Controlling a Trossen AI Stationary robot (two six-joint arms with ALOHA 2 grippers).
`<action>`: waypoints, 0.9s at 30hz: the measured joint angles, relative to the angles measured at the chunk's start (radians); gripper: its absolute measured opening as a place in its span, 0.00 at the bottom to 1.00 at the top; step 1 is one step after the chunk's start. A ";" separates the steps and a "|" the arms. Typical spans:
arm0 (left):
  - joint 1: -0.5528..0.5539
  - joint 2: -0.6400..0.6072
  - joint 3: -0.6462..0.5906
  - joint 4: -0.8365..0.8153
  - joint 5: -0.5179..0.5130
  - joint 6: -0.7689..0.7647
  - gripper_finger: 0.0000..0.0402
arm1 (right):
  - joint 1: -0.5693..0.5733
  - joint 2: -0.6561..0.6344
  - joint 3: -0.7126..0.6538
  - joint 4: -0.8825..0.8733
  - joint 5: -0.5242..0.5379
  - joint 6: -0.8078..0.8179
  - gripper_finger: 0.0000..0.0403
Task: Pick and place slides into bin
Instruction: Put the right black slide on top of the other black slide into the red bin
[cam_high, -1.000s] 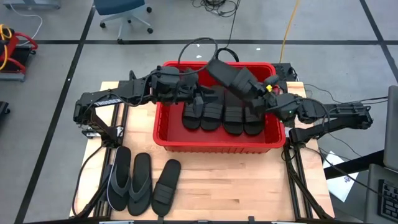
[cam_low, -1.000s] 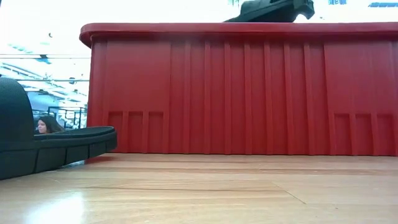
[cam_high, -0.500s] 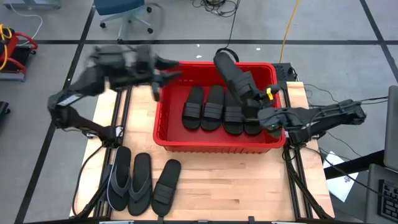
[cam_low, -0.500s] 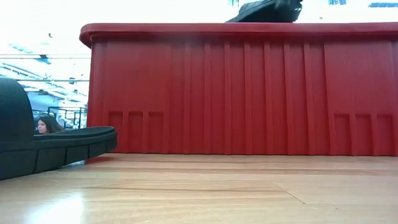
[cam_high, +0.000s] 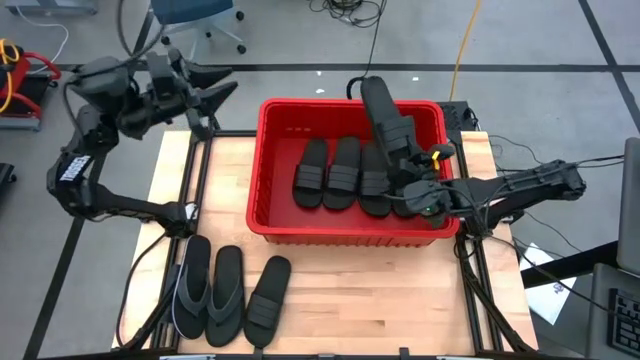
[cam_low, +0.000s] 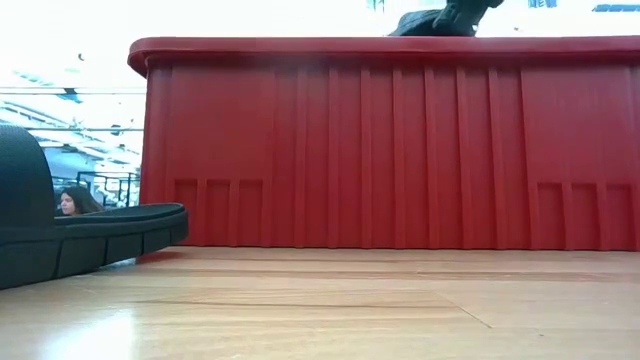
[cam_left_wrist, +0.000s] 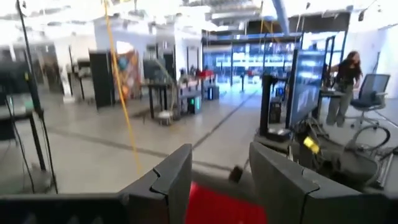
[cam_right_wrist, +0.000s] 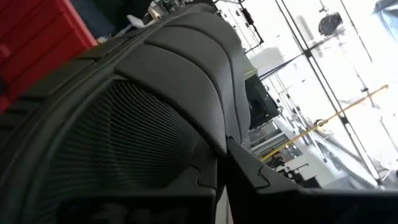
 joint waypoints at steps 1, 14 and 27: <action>0.004 0.006 0.000 -0.014 0.000 -0.008 0.41 | 0.005 -0.016 -0.016 0.000 0.001 0.016 0.00; 0.004 0.077 -0.001 -0.054 0.009 -0.054 0.41 | 0.015 -0.157 -0.327 -0.141 -0.166 0.172 0.01; 0.004 0.097 -0.001 -0.004 0.006 -0.084 0.41 | -0.091 -0.231 -0.351 -0.439 -0.503 0.474 0.01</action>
